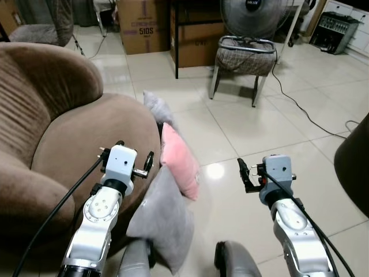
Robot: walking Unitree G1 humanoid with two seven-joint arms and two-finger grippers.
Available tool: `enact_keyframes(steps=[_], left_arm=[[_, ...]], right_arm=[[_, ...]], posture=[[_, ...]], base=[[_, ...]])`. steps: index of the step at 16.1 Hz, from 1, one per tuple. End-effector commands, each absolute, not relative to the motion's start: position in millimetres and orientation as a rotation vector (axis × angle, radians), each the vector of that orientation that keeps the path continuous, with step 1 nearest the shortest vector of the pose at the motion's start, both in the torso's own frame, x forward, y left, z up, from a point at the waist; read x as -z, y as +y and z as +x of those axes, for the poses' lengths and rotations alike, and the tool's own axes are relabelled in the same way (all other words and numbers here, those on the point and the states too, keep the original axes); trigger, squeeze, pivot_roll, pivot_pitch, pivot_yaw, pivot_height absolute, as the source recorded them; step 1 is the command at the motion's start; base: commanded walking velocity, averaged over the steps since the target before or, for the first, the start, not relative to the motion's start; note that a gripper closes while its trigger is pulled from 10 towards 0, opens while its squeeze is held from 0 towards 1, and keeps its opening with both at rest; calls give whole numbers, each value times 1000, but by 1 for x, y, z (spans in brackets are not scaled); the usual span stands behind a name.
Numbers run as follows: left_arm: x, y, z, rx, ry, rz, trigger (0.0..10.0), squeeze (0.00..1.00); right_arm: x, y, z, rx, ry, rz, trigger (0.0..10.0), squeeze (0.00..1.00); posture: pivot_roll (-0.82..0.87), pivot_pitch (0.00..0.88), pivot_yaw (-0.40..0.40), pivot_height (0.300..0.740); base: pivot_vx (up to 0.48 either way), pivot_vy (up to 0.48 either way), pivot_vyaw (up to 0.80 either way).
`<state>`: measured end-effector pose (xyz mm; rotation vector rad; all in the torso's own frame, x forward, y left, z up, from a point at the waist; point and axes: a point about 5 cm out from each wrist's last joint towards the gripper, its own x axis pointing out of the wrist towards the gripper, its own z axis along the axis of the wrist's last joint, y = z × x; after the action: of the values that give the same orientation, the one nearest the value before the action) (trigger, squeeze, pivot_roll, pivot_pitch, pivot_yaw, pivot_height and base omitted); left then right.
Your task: Move the pillow to the sofa from floor
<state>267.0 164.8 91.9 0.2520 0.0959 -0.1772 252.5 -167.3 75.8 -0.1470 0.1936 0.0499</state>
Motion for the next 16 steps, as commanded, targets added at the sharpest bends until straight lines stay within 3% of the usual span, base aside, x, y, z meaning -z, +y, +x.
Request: enact_keyframes(steps=[1,7,16], left_arm=[[-90,165,267,179,112,256,10000,0],[-87,162,269,185,125,248,10000,0],[-73,156,275,232,194,231,10000,0]], right_arm=[[-78,-168,252,-51,194,-153,10000,0],[-79,-169,251,-61,195,-164,10000,0],[-80,-170,247,-78,198,-180,10000,0]], posture=[[-39,0,-11,592],[-46,0,-11,527],[-57,0,-18,527]], base=[[0,0,0],[0,0,0],[0,0,0]])
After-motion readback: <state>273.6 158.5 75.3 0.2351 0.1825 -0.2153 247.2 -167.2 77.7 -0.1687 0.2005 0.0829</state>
